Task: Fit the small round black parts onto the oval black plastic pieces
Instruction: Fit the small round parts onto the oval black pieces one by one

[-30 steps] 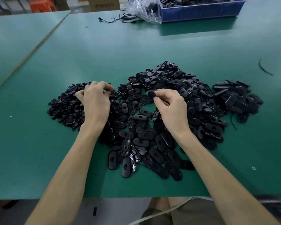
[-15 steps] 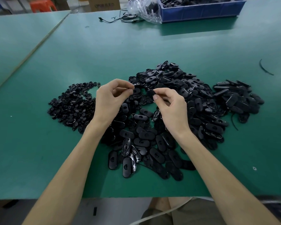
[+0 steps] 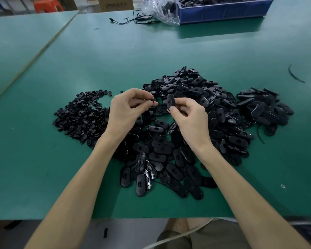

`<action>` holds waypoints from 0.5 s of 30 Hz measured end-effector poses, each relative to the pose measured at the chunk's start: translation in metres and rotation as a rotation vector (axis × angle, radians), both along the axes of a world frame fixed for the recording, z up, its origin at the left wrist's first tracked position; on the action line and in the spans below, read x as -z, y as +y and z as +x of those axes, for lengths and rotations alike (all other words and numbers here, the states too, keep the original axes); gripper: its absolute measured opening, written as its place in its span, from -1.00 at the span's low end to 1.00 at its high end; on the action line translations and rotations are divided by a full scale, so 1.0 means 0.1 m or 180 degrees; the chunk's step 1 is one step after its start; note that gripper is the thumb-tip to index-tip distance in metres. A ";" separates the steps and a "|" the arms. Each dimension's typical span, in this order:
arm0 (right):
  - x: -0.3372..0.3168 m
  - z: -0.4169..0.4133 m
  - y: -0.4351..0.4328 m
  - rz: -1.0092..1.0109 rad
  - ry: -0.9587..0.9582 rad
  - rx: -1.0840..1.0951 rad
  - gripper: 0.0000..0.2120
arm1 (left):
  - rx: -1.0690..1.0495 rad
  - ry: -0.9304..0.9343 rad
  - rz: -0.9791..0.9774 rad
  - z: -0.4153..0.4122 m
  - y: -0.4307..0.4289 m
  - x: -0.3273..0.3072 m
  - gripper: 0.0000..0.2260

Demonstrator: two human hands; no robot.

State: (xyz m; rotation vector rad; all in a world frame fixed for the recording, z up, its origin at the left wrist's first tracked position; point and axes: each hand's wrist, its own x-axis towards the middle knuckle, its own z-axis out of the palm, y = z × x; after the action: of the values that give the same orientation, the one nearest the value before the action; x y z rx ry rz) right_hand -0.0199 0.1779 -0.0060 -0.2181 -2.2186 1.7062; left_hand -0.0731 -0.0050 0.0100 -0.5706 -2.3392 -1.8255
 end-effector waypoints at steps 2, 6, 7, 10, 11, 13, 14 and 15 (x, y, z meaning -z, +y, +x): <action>0.00 0.01 0.00 0.0011 0.0013 0.0004 -0.81 | -0.0008 -0.0031 0.0016 0.01 0.01 -0.01 -0.89; -0.01 0.01 0.01 0.0068 0.0009 0.0013 -0.81 | -0.0046 -0.0076 -0.0024 0.03 0.02 -0.03 -0.89; -0.01 0.01 0.01 0.0074 0.0004 0.0009 -0.81 | -0.0043 -0.0053 -0.0060 0.03 0.02 -0.03 -0.89; -0.01 0.02 0.01 0.0088 -0.0004 -0.0010 -0.79 | -0.0049 0.0022 -0.0144 0.04 0.03 -0.04 -0.88; -0.01 0.02 0.01 0.0089 -0.0006 -0.0015 -0.78 | -0.0050 0.0031 -0.0153 0.04 0.03 -0.04 -0.88; -0.01 0.02 0.01 0.0078 -0.0008 -0.0024 -0.77 | -0.0051 0.0065 -0.0209 0.05 0.04 -0.04 -0.89; -0.02 0.03 0.01 0.0062 -0.0010 -0.0034 -0.76 | -0.0051 0.0092 -0.0256 0.06 0.04 -0.04 -0.89; -0.02 0.03 0.01 0.0041 -0.0013 -0.0048 -0.76 | -0.0044 0.0119 -0.0297 0.07 0.05 -0.03 -0.90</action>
State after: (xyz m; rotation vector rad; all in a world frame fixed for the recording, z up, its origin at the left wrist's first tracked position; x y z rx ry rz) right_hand -0.0171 0.1790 -0.0043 -0.2022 -2.2391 1.7000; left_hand -0.0658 0.0000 0.0133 -0.5929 -2.4079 -1.6921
